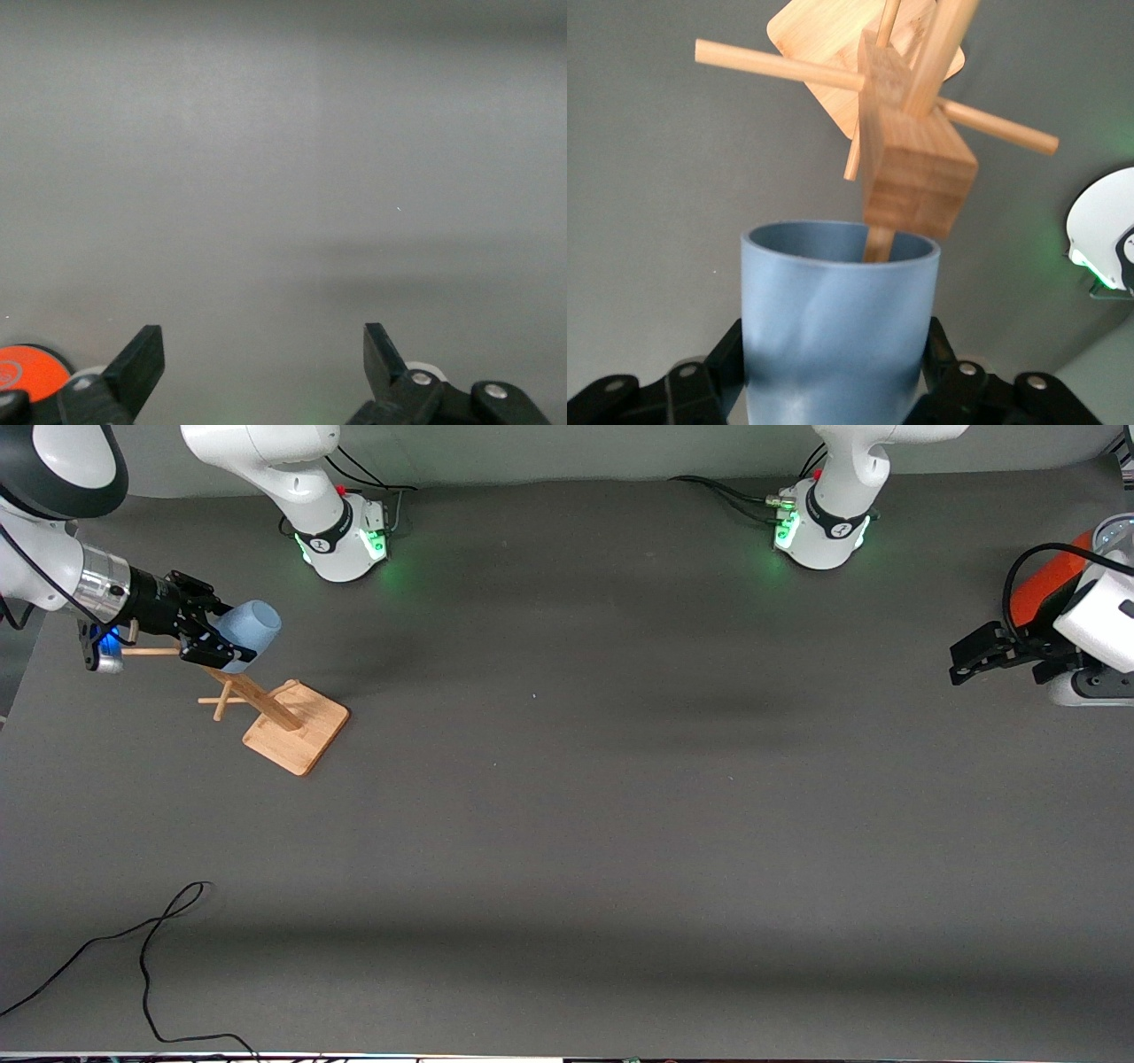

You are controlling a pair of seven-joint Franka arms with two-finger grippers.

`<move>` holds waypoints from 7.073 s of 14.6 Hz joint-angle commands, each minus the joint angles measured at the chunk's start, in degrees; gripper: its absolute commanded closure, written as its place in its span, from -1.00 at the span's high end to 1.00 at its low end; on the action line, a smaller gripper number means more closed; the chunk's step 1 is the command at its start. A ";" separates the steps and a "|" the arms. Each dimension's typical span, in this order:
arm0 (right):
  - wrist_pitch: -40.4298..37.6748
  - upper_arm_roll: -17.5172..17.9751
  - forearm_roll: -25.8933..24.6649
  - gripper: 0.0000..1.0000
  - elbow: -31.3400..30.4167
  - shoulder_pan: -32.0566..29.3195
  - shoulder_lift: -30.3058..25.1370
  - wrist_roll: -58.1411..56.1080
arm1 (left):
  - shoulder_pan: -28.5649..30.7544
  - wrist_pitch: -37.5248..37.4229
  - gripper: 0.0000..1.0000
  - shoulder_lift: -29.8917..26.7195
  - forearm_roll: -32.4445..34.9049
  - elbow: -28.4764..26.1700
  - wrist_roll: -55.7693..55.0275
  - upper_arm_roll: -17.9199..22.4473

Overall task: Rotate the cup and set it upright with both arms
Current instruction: 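Pull the blue cup off the stand branch with the right gripper, then carry the cup to mid-table and lower it with the right gripper, then open the right gripper, leaving the cup on its side, and lift away, then move the right gripper back to the stand while the left gripper reaches the cup, then grasp the lying blue cup at its rim with the left gripper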

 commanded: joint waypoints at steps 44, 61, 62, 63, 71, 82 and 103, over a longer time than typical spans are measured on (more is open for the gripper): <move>13.70 61.57 -74.83 1.00 41.08 18.06 76.03 98.24 | -0.44 -0.75 1.00 -0.53 0.50 0.11 -0.77 0.19; -10.19 67.40 -36.98 1.00 55.12 2.16 48.99 51.45 | -1.06 -1.98 1.00 -0.62 -0.30 -0.24 -10.52 -1.82; -10.99 62.93 -32.95 1.00 56.62 2.50 46.27 46.87 | -1.06 -2.50 1.00 -0.62 -0.38 -0.24 -12.01 -2.87; -10.74 59.41 -28.64 1.00 56.55 2.59 44.24 44.04 | -1.06 -2.68 1.00 -0.62 -0.38 -0.41 -13.94 -3.84; -1.95 54.64 -30.62 1.00 47.05 3.65 43.08 40.96 | -1.32 -1.81 1.00 1.66 -0.21 -0.33 -32.83 -13.06; -12.40 20.99 -15.24 1.00 46.53 3.91 22.35 -16.77 | -7.02 -1.10 1.00 5.69 1.11 1.07 -43.90 -14.84; -9.15 6.20 -14.97 1.00 36.95 4.70 16.00 -45.20 | -32.78 2.15 1.00 53.96 14.91 28.43 -82.16 -14.31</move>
